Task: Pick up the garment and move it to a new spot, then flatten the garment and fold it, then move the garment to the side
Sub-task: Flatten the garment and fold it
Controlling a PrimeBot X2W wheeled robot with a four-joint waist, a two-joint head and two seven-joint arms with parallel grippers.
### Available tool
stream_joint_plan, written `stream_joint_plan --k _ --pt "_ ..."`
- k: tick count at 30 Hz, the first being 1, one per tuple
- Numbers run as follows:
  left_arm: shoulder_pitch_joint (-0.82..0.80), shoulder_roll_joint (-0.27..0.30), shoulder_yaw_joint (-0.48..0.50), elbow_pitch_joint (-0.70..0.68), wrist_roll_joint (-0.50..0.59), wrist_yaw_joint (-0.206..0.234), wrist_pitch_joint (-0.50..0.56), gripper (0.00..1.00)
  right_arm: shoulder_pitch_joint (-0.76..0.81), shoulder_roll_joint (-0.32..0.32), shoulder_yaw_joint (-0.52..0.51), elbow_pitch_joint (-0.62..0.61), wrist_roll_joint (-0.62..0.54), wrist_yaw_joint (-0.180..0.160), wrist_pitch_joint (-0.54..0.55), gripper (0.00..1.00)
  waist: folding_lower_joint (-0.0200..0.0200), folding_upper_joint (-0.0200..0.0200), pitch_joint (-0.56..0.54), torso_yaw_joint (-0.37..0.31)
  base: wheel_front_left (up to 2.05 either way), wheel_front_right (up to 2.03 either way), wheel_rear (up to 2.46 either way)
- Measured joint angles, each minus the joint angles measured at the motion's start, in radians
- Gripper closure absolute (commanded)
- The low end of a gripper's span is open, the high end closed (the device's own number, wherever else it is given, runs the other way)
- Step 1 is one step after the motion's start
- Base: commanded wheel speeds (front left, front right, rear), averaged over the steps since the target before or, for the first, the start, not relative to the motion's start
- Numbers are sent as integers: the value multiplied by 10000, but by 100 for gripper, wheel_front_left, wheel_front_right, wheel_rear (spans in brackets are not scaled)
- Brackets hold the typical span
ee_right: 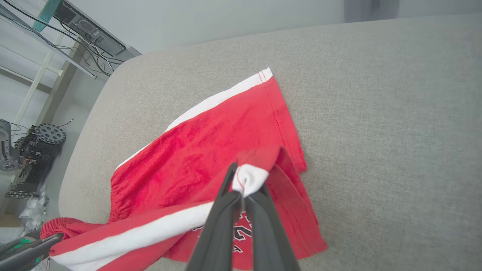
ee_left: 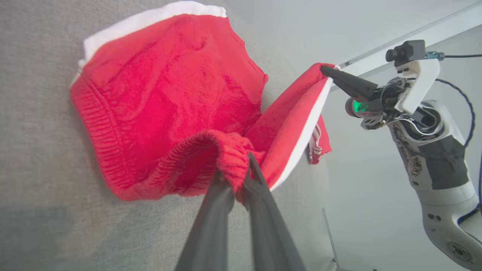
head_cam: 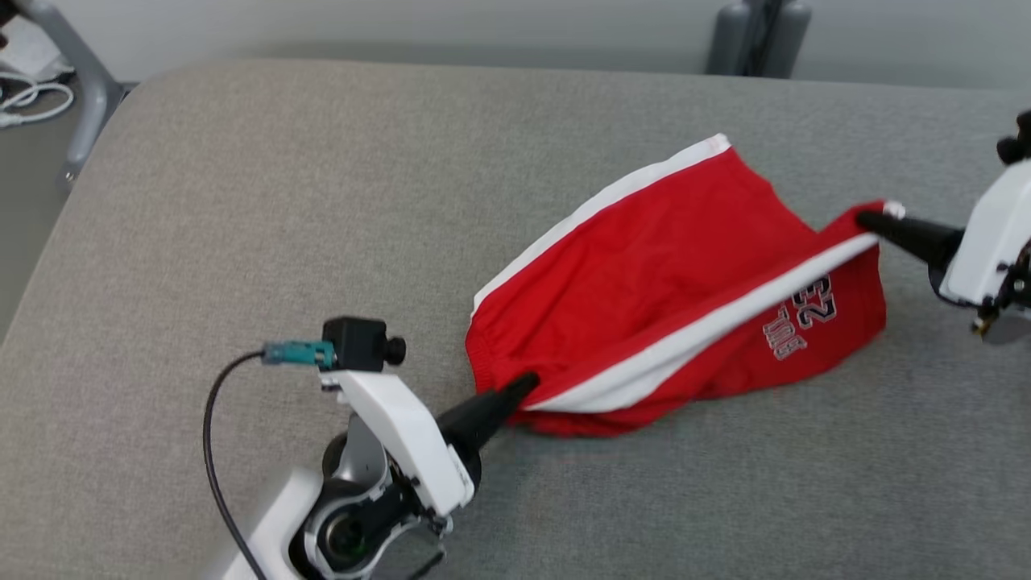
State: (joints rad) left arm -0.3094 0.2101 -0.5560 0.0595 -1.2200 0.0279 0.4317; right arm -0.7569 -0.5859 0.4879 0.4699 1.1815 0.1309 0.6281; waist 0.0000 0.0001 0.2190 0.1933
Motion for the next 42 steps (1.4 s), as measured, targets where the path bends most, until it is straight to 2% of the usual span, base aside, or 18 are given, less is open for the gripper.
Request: stream_joint_plan --k 10,17,23,30,40,41,42 --pt "-1704 -382 320 1070 -86 -127 132 100 -1927 872 -345 1279 -1289 0 370 100 0 0 1080 459 0 0 0" --pt "-2316 -683 376 1628 -35 -407 -38 100 -2674 1183 -491 1781 -1810 0 272 100 -1 -1 1577 748 0 0 0" --pt "-2678 -978 293 2184 38 -702 -293 100 -3114 1327 -541 2263 -2182 0 -31 100 -1 0 1946 1054 0 0 0" --pt "-3080 -1325 169 2775 303 -972 -1070 100 -3396 1377 -646 2771 -2405 0 -451 100 0 0 2257 1400 0 0 0" --pt "-3576 -1553 -86 3417 58 -1164 -1557 100 -3598 1390 -560 3260 -2596 0 -777 100 0 -1 2643 1581 0 0 0" --pt "-3619 -1561 -107 3473 -4 -1170 -1599 100 -3617 1406 -577 3310 -2596 0 -840 96 0 0 2665 1593 0 0 0" --pt "-3667 -1569 -125 3532 -50 -1202 -1655 100 -3622 1436 -621 3371 -2571 0 -880 57 0 0 2682 1603 0 0 0"
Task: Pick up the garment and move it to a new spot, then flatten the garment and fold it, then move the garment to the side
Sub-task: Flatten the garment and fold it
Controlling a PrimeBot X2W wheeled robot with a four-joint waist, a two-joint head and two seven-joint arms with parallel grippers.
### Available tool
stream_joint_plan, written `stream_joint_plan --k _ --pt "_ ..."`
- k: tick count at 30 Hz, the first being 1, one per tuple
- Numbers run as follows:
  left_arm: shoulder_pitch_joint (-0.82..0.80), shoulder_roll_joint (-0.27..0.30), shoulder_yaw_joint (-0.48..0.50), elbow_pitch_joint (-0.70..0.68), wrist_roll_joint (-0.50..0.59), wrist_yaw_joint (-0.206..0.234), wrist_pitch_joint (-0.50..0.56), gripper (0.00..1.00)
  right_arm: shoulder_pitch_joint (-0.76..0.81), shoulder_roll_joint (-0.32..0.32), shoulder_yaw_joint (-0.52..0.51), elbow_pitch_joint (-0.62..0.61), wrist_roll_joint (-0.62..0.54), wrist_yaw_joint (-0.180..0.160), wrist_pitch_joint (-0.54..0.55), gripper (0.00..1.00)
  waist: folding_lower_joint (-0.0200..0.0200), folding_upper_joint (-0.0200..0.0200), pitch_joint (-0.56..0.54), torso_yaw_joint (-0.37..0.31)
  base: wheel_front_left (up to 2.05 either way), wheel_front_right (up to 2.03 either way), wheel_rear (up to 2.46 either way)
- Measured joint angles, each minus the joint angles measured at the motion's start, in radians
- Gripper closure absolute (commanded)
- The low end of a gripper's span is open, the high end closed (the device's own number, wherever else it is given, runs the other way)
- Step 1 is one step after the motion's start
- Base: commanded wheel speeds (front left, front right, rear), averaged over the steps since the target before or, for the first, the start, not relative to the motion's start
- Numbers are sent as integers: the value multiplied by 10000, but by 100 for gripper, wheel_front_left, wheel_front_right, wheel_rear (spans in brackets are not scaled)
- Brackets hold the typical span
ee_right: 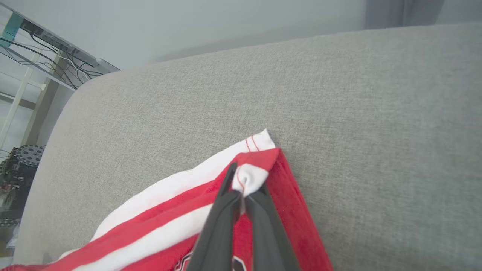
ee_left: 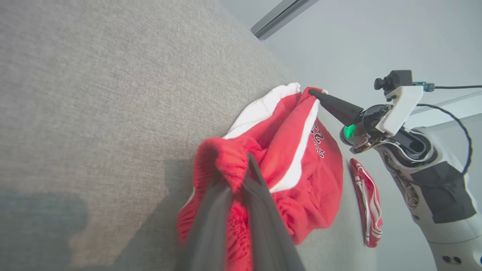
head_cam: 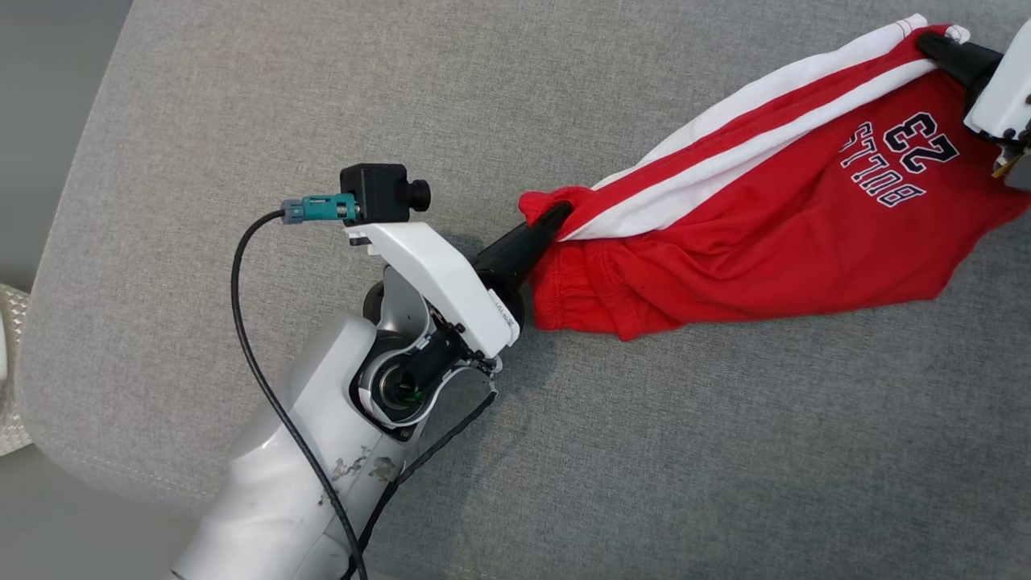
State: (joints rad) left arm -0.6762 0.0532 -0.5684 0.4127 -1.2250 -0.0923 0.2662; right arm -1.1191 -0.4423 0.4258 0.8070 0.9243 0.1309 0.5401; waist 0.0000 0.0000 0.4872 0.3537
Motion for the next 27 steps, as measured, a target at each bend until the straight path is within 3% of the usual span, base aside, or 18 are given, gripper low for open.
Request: stream_joint_plan --k 1,3,4,5,6,21,27 --pt "-63 -8 -17 67 -13 -4 -44 100 -11 44 -73 90 40 0 -105 0 0 0 12 9 0 0 0" --pt "-134 -23 -46 194 -104 -2 -169 100 -64 96 -151 180 42 0 -372 0 0 0 24 21 0 0 0" --pt "-223 -25 -82 330 -186 13 -267 93 -199 128 -238 244 12 0 -717 0 0 0 31 27 0 0 0" --pt "-277 -33 -96 393 -199 50 -345 34 -237 150 -240 230 -25 0 -926 0 0 0 34 29 0 0 0" --pt "-320 -42 -102 460 -249 104 -418 0 -253 165 -226 207 -88 0 -1172 0 0 0 38 27 0 0 0" --pt "-675 -31 190 1553 -548 690 -1739 0 207 65 199 113 -21 0 -3014 0 0 0 -305 -273 0 0 0" --pt "-483 345 288 1801 -127 915 -2408 0 1001 67 384 -247 257 0 -3791 0 0 0 -881 -599 0 0 0"
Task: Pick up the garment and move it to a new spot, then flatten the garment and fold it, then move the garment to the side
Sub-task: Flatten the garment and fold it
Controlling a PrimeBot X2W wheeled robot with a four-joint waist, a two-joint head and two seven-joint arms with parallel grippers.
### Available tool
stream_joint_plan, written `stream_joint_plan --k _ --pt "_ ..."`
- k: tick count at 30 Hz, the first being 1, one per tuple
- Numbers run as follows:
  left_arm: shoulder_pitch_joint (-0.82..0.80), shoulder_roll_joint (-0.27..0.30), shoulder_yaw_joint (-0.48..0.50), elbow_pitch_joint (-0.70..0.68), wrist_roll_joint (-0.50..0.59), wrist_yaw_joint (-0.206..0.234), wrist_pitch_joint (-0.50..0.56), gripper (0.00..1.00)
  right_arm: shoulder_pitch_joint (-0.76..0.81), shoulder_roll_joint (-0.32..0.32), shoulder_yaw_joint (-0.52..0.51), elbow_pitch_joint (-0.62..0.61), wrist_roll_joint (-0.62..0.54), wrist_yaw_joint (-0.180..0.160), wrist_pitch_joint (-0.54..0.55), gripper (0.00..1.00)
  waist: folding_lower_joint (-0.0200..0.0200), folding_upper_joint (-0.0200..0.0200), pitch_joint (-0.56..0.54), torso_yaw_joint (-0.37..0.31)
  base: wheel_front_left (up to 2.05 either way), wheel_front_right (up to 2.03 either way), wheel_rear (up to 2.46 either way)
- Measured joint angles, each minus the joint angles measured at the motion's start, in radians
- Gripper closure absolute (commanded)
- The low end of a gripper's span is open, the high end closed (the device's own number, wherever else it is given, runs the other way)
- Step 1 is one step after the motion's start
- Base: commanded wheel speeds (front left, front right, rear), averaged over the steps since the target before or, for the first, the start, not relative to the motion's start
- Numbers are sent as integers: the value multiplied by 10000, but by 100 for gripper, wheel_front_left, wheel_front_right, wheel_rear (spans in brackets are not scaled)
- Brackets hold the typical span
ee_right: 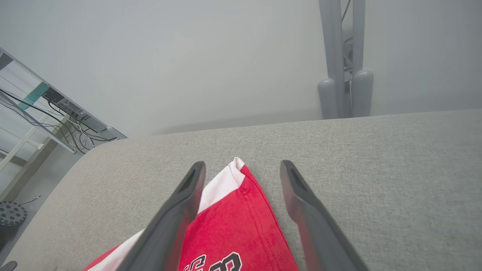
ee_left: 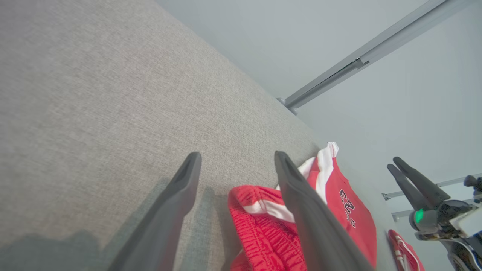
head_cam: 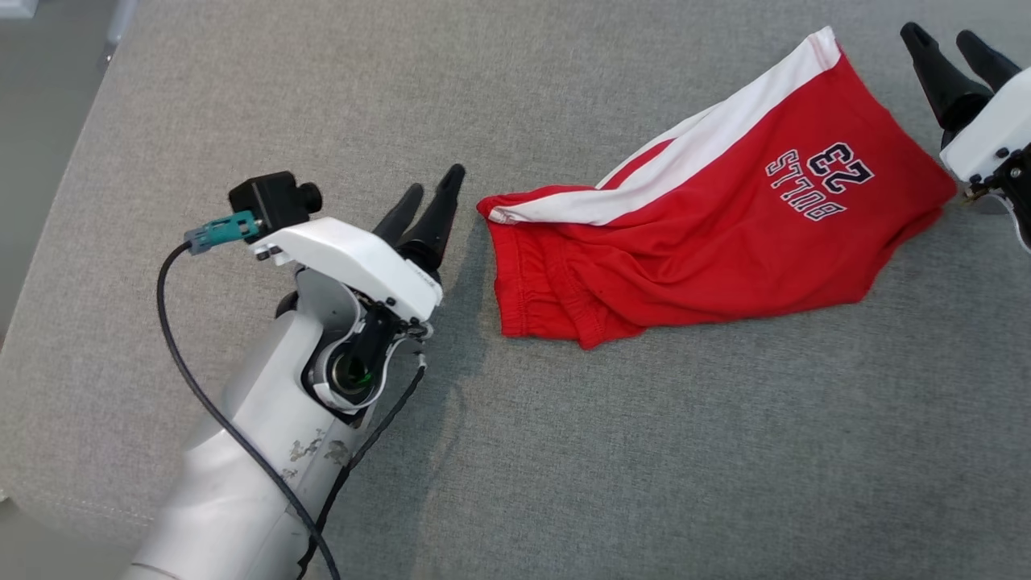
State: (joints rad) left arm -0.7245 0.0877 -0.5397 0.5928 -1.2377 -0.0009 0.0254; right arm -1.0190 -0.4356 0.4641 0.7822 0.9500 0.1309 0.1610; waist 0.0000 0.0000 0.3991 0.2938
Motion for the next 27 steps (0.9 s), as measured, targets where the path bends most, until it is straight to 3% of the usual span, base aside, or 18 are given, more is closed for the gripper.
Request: stream_joint_plan --k 6,12,19,27 --pt "465 462 38 -48 786 282 -1379 0 876 -2 92 -506 21 0 -1221 0 0 0 -712 -419 0 0 0" --pt "1155 909 -50 -387 1952 685 -2660 0 1977 -146 591 -1145 -788 0 -2627 0 0 0 -1458 -852 0 0 0" --pt "2365 1133 757 -1440 3793 1233 -2871 0 3273 -12 412 -1488 -1850 0 -3956 0 0 1 -2263 -1329 0 0 0" --pt "4120 924 1847 -2301 5902 1279 -2871 0 5172 809 -995 -2330 -2907 0 -4211 0 0 0 -2903 -1760 0 0 0"
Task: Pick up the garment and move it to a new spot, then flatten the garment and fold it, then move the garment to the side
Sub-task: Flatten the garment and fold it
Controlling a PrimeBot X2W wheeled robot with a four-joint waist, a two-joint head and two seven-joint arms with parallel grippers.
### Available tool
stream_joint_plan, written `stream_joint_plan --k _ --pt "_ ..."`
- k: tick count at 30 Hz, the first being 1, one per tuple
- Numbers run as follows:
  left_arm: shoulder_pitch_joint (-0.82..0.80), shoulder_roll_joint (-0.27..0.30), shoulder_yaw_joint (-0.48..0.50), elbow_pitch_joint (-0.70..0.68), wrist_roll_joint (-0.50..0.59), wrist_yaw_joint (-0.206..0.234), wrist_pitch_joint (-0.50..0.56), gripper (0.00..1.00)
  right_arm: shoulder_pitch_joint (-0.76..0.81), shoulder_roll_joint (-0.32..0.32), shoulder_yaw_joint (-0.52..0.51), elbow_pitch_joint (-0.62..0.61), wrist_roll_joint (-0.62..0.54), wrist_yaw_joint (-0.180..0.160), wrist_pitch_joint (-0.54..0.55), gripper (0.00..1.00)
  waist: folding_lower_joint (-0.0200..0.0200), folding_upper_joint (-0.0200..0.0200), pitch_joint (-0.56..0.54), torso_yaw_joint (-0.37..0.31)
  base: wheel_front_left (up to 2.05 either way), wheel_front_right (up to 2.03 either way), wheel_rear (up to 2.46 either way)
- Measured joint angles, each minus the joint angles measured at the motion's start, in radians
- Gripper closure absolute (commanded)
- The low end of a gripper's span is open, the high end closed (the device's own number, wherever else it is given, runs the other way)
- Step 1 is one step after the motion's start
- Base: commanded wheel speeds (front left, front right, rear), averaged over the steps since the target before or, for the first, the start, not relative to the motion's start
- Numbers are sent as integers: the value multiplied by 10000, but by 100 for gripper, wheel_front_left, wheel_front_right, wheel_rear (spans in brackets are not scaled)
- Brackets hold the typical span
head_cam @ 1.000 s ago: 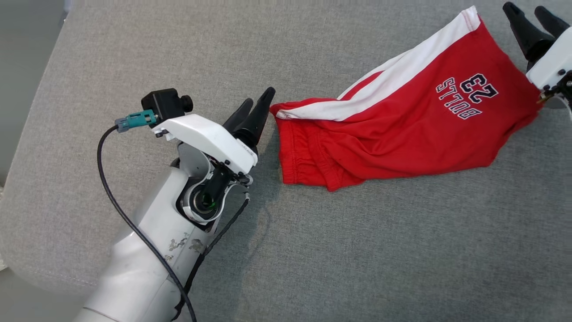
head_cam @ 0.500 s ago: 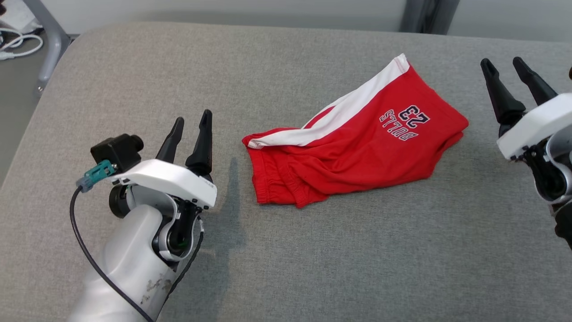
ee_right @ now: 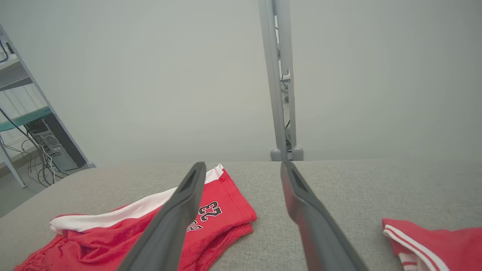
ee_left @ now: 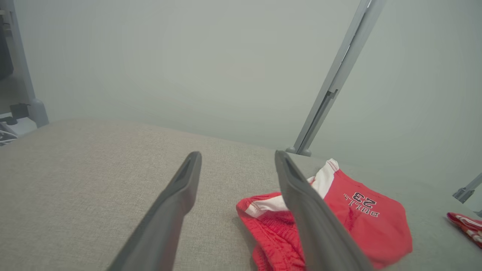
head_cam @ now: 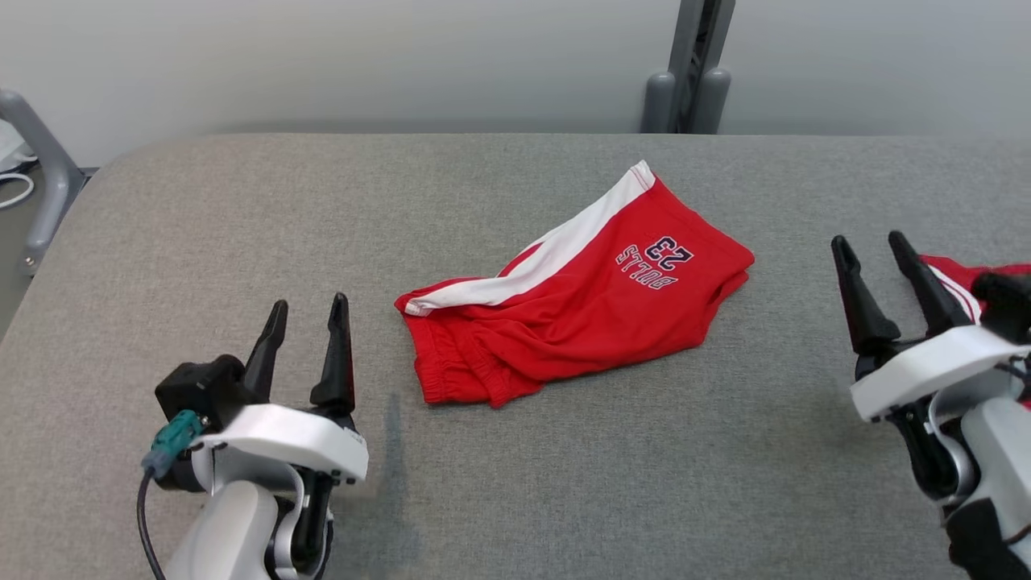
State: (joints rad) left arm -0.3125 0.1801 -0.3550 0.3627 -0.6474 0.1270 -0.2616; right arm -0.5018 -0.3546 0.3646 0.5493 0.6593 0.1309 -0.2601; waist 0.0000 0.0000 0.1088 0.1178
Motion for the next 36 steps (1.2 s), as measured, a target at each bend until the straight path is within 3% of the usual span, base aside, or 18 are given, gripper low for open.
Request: stream_joint_plan --k 4,12,20,25,31,36 --pt "744 -140 326 -337 1177 -230 0 0 1019 464 -671 -357 -951 0 -10 0 0 0 -143 -166 0 0 0" --pt "1728 -727 1323 -456 2134 -627 0 0 2116 1329 -1613 -485 -1553 0 -13 0 0 0 -281 -248 0 0 0" --pt "2053 -1099 1825 -222 3062 -986 0 0 2375 1730 -2136 -568 -1166 0 395 0 0 0 -186 -76 0 0 0" --pt "2001 -1254 1908 -46 3248 -1181 0 0 2219 1944 -2247 -320 -178 0 1457 0 0 0 -20 183 0 0 0" --pt "1750 -1292 1944 322 3377 -1022 0 0 1335 2288 -2972 391 1848 0 2778 0 0 0 300 610 0 0 0" --pt "1493 -1313 1592 364 3139 -993 0 0 516 2240 -3434 1294 2700 0 3620 0 0 0 627 1048 0 0 0"
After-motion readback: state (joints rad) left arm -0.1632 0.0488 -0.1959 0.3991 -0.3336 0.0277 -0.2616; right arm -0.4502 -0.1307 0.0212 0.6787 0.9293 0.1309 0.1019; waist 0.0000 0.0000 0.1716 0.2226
